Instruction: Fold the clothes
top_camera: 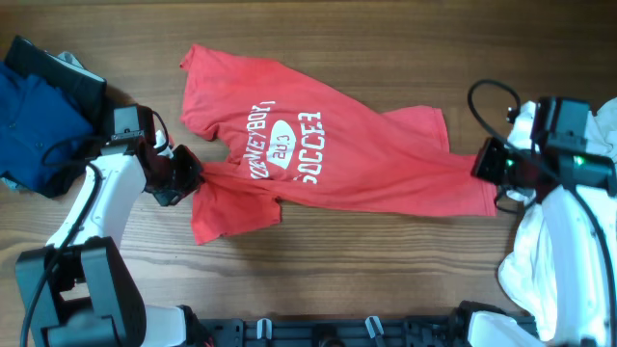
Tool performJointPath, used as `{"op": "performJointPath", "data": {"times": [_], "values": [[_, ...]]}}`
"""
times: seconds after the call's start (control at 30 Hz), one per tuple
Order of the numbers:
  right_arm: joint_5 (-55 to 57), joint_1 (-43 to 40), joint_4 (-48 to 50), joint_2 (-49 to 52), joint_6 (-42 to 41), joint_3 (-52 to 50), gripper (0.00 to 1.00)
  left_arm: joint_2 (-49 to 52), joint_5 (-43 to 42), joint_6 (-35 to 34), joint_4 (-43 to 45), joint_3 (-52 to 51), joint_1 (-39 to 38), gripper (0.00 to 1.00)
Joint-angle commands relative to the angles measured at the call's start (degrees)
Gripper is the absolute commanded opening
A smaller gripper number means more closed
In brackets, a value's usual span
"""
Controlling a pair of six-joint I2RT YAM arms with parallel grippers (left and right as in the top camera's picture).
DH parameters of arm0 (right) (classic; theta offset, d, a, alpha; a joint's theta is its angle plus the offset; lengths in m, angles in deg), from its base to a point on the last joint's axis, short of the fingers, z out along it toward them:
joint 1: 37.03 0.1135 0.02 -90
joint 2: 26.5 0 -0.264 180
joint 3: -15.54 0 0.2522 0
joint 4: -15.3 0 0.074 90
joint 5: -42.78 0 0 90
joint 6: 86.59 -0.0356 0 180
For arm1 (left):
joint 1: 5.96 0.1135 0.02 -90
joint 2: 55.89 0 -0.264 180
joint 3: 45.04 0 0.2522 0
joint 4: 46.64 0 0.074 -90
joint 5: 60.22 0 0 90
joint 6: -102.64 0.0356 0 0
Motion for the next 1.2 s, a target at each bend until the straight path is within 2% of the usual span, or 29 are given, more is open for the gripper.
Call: {"op": "performJointPath", "data": {"times": [0.0, 0.03, 0.13, 0.17, 0.2, 0.23, 0.37, 0.4, 0.5, 0.73, 0.9, 1.17], "values": [[-8.92, 0.31, 9.44, 9.42, -6.21, 0.15, 0.05, -0.61, 0.7, 1.14, 0.35, -0.2, -0.26, 0.05], [-12.55, 0.28, 13.88, 12.46, -8.7, 0.15, 0.08, -0.61, 0.7, 1.16, 0.33, -0.2, -0.26, 0.04], [-27.3, 0.17, 32.72, 23.63, -14.91, 0.22, 0.65, -0.61, 0.7, 1.14, 0.33, -0.2, -0.26, 0.04], [-31.34, 0.07, 37.42, 27.5, -16.22, 0.22, 0.79, -0.61, 0.7, 1.14, 0.33, -0.2, -0.26, 0.04], [-31.95, -0.17, 38.1, 30.62, -17.09, 0.26, 0.94, -0.61, 0.7, 1.16, 0.31, -0.2, -0.26, 0.04], [-30.82, -0.63, 36.79, 32.59, -17.4, 0.26, 0.99, -0.61, 0.7, 1.16, 0.26, -0.2, -0.26, 0.04], [-17.88, -3.39, 24.74, 33.16, -12.55, 0.26, 0.99, -0.61, 0.7, 1.16, 0.04, -0.2, -0.26, 0.04], [-11.85, -4.72, 20.57, 31.36, -10.34, 0.26, 1.0, -0.61, 0.7, 1.18, 0.11, -0.2, -0.26, 0.04], [-5.2, -7.04, 16.2, 26.18, -7.13, 0.28, 1.0, -0.61, 0.7, 1.18, 0.31, -0.2, -0.26, 0.04], [-2.14, -10.34, 12.2, 10.47, -5.25, 0.26, 1.0, -0.61, 0.7, 1.38, 0.55, -0.2, -0.26, 0.05], [4.96, -10.32, 2.73, 9.42, -5.46, -0.85, 1.0, -0.61, 0.68, 1.36, 0.5, -0.2, -0.26, 0.05], [4.94, -10.32, 6.54, 9.49, -7.1, -11.56, 1.0, -0.61, 0.68, 1.36, 0.48, -0.2, -0.26, 0.05]]}}
